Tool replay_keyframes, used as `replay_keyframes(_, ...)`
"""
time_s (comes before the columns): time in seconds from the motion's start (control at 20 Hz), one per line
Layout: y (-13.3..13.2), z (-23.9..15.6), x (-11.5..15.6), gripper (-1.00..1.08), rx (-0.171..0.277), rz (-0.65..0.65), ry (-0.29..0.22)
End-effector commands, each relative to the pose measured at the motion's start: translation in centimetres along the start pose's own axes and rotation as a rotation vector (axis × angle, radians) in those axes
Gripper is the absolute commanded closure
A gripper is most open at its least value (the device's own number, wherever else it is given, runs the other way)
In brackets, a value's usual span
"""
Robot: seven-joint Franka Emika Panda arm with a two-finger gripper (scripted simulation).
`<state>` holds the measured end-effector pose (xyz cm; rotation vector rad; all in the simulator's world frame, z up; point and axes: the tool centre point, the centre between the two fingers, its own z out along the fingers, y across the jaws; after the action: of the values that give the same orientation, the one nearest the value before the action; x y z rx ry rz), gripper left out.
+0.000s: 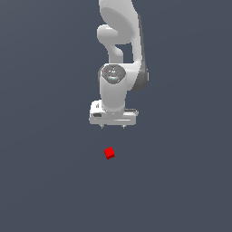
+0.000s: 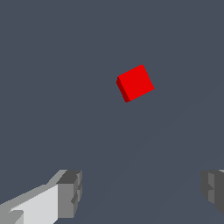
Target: Pick up the red cube and move it to a goal position.
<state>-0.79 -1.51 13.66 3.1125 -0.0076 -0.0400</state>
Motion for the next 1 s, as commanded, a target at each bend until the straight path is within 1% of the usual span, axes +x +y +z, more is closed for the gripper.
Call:
replay_keyframes(0.0,0.0,0.0,0.0,-0.92,0.0,0.0,0.0)
replay_keyframes(0.25,0.1,0.4,0.3,-0.92,0.001,-0.015,0.001)
replay_keyframes(0.5,0.5,1.6,1.1,-0.92,0.003,-0.06,0.004)
replay_keyframes(0.95,1.4,5.7,4.1,-0.92,0.012,-0.22,0.016)
